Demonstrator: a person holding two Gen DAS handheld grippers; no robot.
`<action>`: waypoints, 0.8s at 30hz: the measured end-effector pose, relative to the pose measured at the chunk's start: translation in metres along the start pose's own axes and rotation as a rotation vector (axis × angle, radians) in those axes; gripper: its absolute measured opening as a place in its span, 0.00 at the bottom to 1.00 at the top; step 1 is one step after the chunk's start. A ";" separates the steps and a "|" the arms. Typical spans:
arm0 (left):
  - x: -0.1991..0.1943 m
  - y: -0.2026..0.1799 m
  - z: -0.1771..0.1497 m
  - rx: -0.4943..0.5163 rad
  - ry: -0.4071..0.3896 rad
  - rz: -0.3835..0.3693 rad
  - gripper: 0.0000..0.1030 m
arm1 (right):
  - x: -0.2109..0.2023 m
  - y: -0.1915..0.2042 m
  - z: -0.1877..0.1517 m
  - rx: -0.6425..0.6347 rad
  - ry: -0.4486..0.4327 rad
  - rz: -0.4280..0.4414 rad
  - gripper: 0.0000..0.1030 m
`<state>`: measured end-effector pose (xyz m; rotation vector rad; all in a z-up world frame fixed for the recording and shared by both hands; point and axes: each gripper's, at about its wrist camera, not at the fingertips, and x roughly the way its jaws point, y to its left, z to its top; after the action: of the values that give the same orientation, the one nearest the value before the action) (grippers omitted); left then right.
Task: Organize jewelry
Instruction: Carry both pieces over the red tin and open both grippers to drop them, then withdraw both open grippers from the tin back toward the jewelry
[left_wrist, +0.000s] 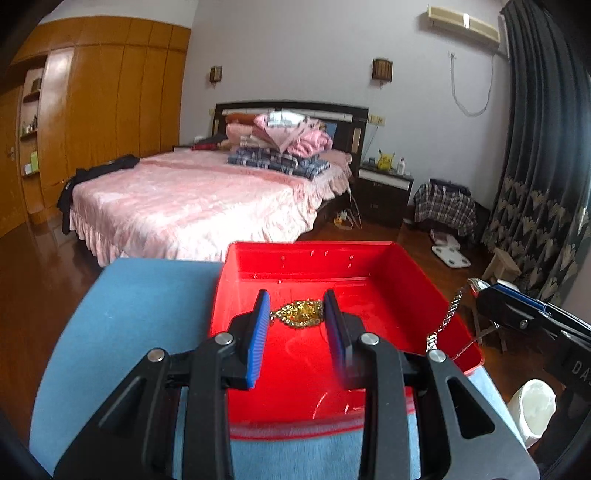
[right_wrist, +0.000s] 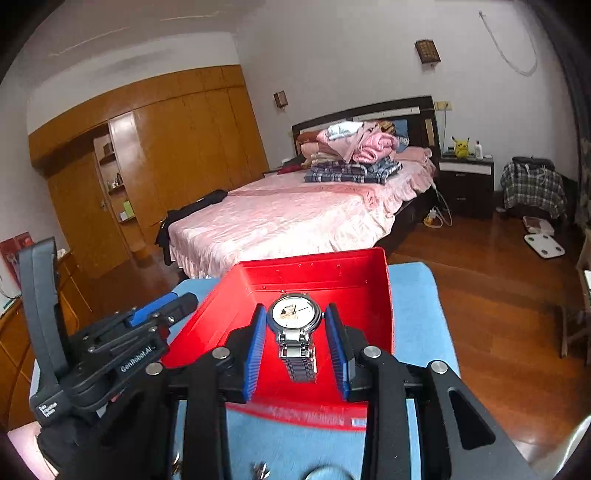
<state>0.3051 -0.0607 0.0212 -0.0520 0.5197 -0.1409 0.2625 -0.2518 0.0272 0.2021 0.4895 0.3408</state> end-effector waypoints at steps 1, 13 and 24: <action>0.010 -0.001 -0.001 0.003 0.020 0.002 0.28 | 0.009 -0.003 -0.001 0.008 0.015 -0.001 0.31; 0.040 0.007 -0.015 0.006 0.091 -0.002 0.40 | 0.053 -0.014 -0.018 0.012 0.119 -0.020 0.31; 0.006 0.018 -0.011 -0.003 0.050 0.025 0.61 | 0.022 -0.012 -0.020 0.024 0.065 -0.026 0.39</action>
<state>0.3069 -0.0444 0.0070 -0.0451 0.5703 -0.1176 0.2746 -0.2525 -0.0024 0.2082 0.5604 0.3169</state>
